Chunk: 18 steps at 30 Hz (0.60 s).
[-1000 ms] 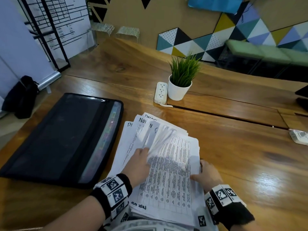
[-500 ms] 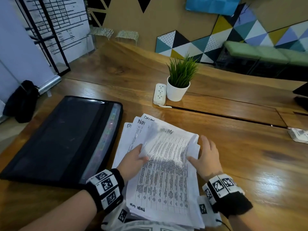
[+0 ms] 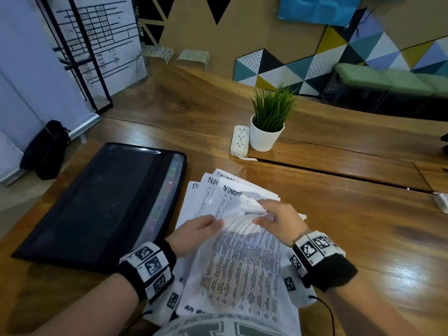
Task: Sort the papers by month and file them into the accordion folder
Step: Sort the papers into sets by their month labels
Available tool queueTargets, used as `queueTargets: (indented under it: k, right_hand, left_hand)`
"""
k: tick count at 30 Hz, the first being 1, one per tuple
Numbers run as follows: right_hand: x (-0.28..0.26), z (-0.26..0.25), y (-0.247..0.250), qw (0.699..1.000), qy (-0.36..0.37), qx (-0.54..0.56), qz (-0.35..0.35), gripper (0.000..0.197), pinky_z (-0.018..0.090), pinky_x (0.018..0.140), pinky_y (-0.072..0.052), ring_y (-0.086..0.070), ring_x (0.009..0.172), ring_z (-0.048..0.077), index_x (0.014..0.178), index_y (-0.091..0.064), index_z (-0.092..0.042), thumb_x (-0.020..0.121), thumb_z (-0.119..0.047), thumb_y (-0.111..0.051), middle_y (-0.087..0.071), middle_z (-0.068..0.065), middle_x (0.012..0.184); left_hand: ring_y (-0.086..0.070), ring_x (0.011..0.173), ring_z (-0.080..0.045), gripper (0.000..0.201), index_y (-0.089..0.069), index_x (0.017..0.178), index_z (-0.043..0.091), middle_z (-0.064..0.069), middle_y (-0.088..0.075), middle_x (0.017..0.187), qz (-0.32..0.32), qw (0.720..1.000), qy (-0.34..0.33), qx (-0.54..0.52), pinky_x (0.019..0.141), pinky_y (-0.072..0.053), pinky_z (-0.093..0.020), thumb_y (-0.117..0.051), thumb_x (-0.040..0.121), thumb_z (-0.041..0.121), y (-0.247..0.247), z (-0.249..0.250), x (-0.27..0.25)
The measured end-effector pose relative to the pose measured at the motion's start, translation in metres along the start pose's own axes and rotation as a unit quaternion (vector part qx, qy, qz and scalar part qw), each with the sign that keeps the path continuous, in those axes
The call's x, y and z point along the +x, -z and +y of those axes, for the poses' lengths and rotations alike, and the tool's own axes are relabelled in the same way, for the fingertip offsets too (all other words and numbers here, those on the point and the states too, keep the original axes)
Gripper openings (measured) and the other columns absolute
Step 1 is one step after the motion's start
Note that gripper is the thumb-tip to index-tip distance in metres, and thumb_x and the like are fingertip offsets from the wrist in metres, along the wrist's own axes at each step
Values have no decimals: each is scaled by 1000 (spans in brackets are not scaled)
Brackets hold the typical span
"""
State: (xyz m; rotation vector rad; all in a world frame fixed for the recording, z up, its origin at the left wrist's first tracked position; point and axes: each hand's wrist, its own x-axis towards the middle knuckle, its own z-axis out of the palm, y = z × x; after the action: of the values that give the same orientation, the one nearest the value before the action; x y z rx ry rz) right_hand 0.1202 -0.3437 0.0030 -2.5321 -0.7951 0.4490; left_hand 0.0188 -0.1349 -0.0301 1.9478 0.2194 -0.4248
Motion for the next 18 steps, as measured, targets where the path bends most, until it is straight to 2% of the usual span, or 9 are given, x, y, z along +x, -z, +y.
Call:
queueTargets:
  k: [2,3,5,7,8,10,14,16,18]
  right_hand:
    - [-6,4,-9,999,27,3,32,28,25,85,-44,-59,99,15,113,-63,-13,87,-25,-62,-63,0,107]
    - [-8,7,-14,998,43,2,44,21,26,81,-45,-59,92,14,105,-65,-13,86,-22,-63,-64,-1,99]
    - [-12,13,-24,996,71,-2,60,15,33,76,-48,-60,84,18,95,-66,-16,81,-18,-59,-64,-2,90]
    - [-17,15,-32,996,68,-15,60,18,33,75,-45,-58,82,18,92,-61,-23,78,-15,-54,-63,-4,88]
    - [-19,16,-35,996,61,-13,58,20,31,74,-42,-56,81,17,91,-57,-27,79,-12,-54,-62,-6,87]
    - [-24,18,-38,997,49,7,62,24,29,72,-40,-55,83,16,90,-56,-29,81,-8,-56,-61,-7,88]
    - [-26,16,-35,993,64,2,95,23,34,82,-44,-56,94,15,100,-67,-17,82,-5,-60,-66,-3,98]
    - [-25,16,-35,992,65,7,110,26,34,83,-44,-57,94,20,99,-68,-12,77,1,-63,-65,1,100]
    - [-23,17,-37,990,72,11,122,31,33,84,-44,-58,94,25,98,-69,-7,70,6,-66,-64,6,101]
  left_hand:
    - [-55,103,-5,44,-64,96,21,7,-64,107,44,998,28,-44,93,-40,-27,-29,99,48,13,-6,7]
    - [-55,109,-11,47,-65,100,17,4,-63,113,85,995,42,-35,94,-39,-28,-29,99,48,18,-11,14]
    - [-54,115,-20,42,-61,114,9,-4,-59,121,142,986,75,38,88,-39,-27,-40,98,42,24,-20,29]
    - [-51,120,-22,44,-51,129,7,-9,-53,132,146,978,115,96,93,-38,-29,-48,96,35,24,-23,41]
    - [-50,120,-22,44,-49,131,8,-10,-52,131,146,976,125,107,97,-38,-31,-51,94,33,23,-24,46]
    - [-53,109,-19,30,-56,117,14,-7,-55,118,148,974,126,117,97,-41,-33,-55,91,30,21,-26,52]
    - [-58,99,-21,21,-65,102,19,-3,-63,108,174,963,115,172,88,-50,-36,-61,83,28,17,-28,56]
    - [-57,98,-18,19,-64,100,17,-3,-63,107,185,965,94,158,85,-48,-31,-62,83,25,14,-25,57]
    - [-56,100,-15,10,-65,94,16,-2,-64,106,155,978,62,127,84,-43,-25,-62,86,22,11,-19,58]
